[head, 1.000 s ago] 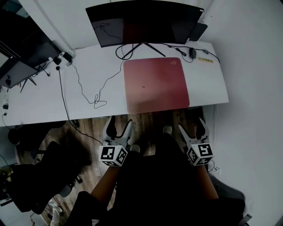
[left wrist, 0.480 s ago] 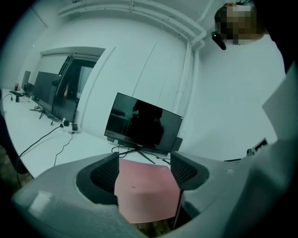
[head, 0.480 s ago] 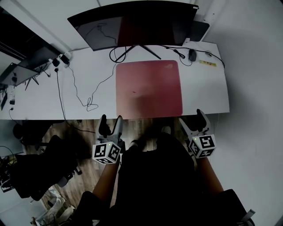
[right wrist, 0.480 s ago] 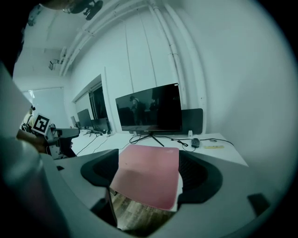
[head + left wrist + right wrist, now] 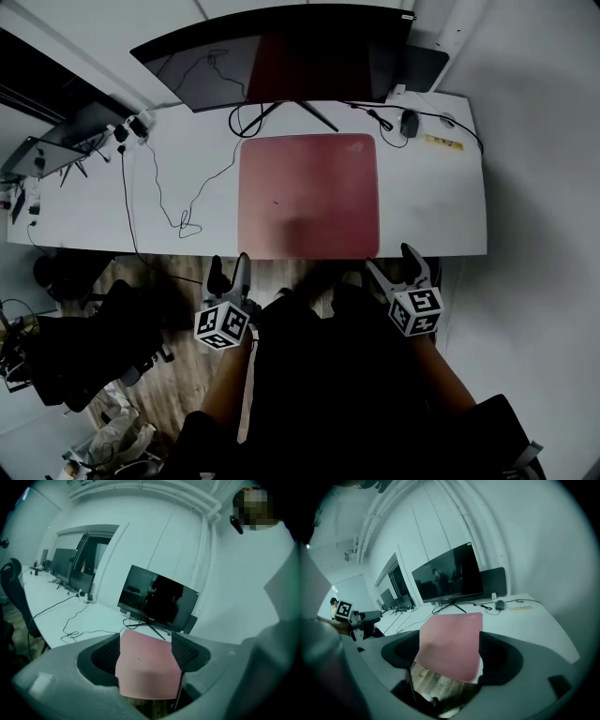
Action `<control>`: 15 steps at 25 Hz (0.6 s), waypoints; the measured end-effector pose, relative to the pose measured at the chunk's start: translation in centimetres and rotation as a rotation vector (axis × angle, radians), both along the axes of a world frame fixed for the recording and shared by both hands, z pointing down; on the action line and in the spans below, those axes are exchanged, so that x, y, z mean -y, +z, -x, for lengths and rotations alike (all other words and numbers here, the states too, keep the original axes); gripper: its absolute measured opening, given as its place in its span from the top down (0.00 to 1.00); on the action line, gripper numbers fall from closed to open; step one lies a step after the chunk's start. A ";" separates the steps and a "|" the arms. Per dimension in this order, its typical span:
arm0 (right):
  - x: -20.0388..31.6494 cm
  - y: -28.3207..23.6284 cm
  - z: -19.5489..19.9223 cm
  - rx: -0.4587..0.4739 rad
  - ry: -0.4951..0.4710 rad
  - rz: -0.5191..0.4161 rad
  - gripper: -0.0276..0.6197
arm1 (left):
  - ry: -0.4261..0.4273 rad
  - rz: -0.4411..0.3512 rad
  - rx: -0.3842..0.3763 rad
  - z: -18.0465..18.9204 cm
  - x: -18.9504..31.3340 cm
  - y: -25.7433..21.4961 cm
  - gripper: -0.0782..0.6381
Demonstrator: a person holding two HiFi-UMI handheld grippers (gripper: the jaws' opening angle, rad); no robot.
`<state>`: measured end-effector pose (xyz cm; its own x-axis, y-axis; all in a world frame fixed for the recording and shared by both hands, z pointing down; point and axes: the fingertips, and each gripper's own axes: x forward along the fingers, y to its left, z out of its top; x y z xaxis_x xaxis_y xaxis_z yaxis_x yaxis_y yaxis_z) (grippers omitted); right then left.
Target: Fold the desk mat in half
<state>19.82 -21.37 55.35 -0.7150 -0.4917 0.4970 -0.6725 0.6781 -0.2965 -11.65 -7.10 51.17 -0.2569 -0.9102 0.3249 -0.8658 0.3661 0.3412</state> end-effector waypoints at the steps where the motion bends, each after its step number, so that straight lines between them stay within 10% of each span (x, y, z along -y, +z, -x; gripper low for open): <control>1: 0.0 0.9 -0.1 -0.002 0.008 0.025 0.36 | -0.013 0.011 -0.031 0.2 -0.2 1.0 0.43; 15: -2.4 10.9 -0.2 -0.064 0.165 0.311 0.36 | -0.036 0.172 -0.345 3.4 -2.2 14.8 0.43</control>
